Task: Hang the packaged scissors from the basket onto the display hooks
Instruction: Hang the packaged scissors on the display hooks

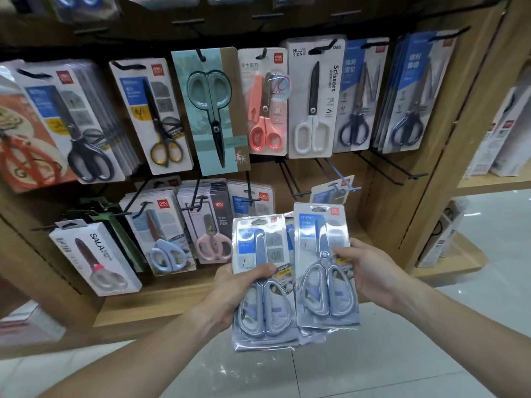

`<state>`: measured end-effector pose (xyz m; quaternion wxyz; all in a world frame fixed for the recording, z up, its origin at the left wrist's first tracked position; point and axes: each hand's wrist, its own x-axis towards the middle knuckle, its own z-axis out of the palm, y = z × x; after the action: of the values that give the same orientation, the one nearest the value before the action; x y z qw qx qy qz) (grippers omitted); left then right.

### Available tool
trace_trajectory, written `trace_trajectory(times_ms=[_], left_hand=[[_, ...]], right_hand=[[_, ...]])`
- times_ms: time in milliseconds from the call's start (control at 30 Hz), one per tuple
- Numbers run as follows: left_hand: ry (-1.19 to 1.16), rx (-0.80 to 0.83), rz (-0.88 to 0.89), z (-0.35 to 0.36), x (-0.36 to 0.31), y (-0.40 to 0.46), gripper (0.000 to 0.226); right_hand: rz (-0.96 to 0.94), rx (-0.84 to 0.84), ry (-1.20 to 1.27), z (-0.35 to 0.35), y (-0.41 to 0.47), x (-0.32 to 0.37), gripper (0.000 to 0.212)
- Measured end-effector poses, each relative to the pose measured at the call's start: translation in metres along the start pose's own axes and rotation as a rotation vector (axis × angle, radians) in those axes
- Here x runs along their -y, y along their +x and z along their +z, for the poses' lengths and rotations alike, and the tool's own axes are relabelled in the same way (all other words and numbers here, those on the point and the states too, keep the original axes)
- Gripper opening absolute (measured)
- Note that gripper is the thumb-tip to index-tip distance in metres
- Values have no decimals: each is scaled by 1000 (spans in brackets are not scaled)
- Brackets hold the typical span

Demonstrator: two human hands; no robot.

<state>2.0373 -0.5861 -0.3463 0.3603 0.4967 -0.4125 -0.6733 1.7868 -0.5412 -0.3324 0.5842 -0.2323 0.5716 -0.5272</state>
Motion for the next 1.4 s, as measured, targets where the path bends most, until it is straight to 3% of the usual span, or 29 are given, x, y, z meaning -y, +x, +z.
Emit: trace_trajectory(times_ms=[433, 700, 1133, 1267, 1400], left_hand=[[48, -45, 16, -4, 3, 8, 37], [62, -47, 20, -10, 5, 10, 36], [-32, -46, 41, 2, -5, 8, 41], [-49, -43, 52, 5, -7, 7, 40], [-62, -54, 54, 6, -8, 8, 40]], right_hand=[[-109, -215, -18, -40, 11, 9, 16], [-185, -268, 22, -53, 27, 18, 13], [-157, -305, -128, -41, 86, 33, 13], [-108, -328, -97, -35, 102, 37, 20], [-84, -429, -76, -35, 113, 28, 56]])
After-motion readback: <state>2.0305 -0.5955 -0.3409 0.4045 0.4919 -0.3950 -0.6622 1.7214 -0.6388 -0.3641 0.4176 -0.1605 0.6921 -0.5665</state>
